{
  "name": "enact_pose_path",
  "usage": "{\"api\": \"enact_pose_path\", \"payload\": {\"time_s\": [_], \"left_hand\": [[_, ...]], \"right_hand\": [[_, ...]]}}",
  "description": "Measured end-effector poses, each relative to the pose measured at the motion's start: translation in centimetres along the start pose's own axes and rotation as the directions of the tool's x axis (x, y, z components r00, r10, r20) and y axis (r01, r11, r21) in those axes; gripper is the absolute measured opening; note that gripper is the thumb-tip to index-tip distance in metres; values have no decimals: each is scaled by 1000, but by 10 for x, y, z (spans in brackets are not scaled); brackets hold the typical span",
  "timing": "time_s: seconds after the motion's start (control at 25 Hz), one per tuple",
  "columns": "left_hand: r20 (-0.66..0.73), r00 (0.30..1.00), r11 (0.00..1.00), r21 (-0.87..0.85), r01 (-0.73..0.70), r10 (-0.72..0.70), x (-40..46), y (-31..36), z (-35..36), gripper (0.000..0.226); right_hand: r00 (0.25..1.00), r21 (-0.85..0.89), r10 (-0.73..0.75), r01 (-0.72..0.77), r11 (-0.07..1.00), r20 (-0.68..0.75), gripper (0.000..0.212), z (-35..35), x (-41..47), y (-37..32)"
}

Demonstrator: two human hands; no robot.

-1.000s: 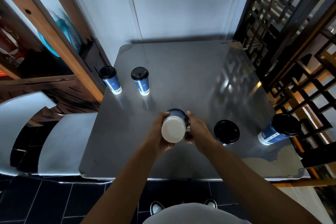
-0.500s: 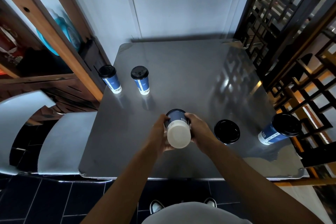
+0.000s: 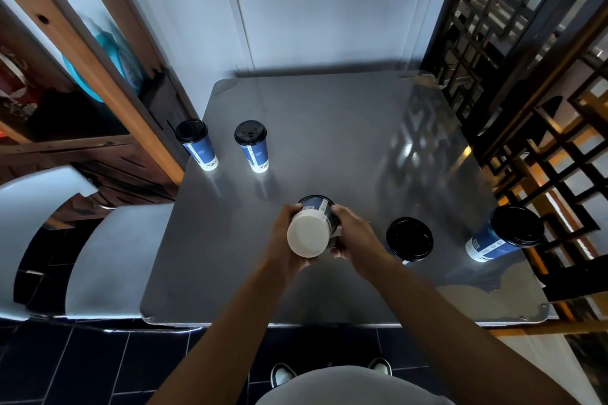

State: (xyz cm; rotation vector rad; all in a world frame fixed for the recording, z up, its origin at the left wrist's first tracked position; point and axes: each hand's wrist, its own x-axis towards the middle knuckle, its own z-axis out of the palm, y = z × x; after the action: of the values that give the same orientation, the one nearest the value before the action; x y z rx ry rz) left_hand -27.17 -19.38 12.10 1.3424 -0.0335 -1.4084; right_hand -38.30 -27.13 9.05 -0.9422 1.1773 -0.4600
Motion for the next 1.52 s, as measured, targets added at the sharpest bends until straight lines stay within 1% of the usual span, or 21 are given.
{"api": "enact_pose_path", "payload": {"time_s": [0.12, 0.2, 0.32, 0.4, 0.44, 0.48, 0.56, 0.6, 0.68, 0.76, 0.84, 0.88, 0.92, 1.0, 1.04, 1.08, 1.12, 1.2, 1.28, 1.36, 1.52], "left_hand": [[-19, 1000, 1000, -19, -12, 12, 1, -3, 2, 36], [-22, 1000, 1000, 3, -4, 4, 2, -5, 2, 39], [4, 999, 988, 150, 44, -45, 1, -4, 0, 53], [-39, 998, 972, 229, 57, -49, 1, -5, 1, 57], [-66, 997, 969, 242, 51, -36, 0, -6, 2, 53], [-89, 996, 974, 223, 41, -21, -1, -6, 4, 44], [-107, 994, 989, 148, 12, 4, -4, -4, 8, 28], [-101, 994, 991, 136, -19, 33, -5, -3, 9, 27], [-100, 992, 990, 125, -71, 83, -1, -2, 6, 28], [-134, 981, 982, 150, -117, 138, 6, -1, 0, 25], [-162, 973, 977, 164, -137, 164, 15, -4, -13, 15], [-160, 974, 975, 179, -133, 163, 20, -7, -21, 16], [-139, 977, 970, 201, -134, 164, 24, -10, -28, 20], [-98, 979, 953, 264, -146, 177, 33, -14, -42, 21], [-90, 977, 936, 318, -153, 191, 38, -15, -48, 18], [-75, 976, 914, 371, -164, 205, 42, -14, -52, 15], [-52, 975, 897, 406, -176, 215, 45, -14, -56, 15], [2, 975, 880, 430, -201, 222, 52, -12, -61, 22], [45, 969, 860, 453, -236, 242, 59, -8, -66, 32], [79, 955, 807, 517, -285, 286, 69, -2, -67, 39], [143, 913, 690, 613, -385, 382, 104, 25, -57, 41]], "right_hand": [[1000, 25, 23, -23, 999, -14, 26, 3, 0, 1], [999, 37, 31, -31, 999, -22, 27, 3, 0, -1], [1000, -10, -16, 15, 1000, -27, 35, 1, 1, -5], [996, -49, -66, 63, 997, -55, 40, 0, 2, -6], [994, -64, -82, 78, 995, -76, 41, 0, 3, -6], [990, -79, -95, 87, 993, -99, 40, 0, 4, -5], [986, -93, -107, 95, 991, -131, 32, 1, 8, -2], [986, -88, -107, 96, 992, -130, 29, 2, 9, -1], [991, -64, -91, 85, 994, -95, 31, 5, 10, -1], [998, -39, -60, 58, 998, -26, 41, 5, 9, 0], [996, 1, -24, 24, 1000, 80, 53, 2, 8, 4], [990, 8, -2, 1, 1000, 139, 55, 0, 7, 6], [981, -5, 19, -18, 1000, 195, 52, -3, 7, 8], [962, -83, 37, -15, 996, 272, 39, -8, 7, 11], [961, -123, 32, 2, 992, 274, 33, -9, 8, 12], [967, -154, 19, 22, 988, 255, 31, -10, 9, 13], [974, -180, 2, 40, 983, 227, 36, -10, 10, 13], [986, -221, -22, 59, 973, 167, 53, -7, 14, 14], [990, -334, -59, 100, 937, 130, 63, -2, 17, 11], [990, -465, -90, 130, 876, 107, 65, 3, 25, 2], [982, -577, -180, 182, 796, 60, 66, 3, 61, -23]]}}
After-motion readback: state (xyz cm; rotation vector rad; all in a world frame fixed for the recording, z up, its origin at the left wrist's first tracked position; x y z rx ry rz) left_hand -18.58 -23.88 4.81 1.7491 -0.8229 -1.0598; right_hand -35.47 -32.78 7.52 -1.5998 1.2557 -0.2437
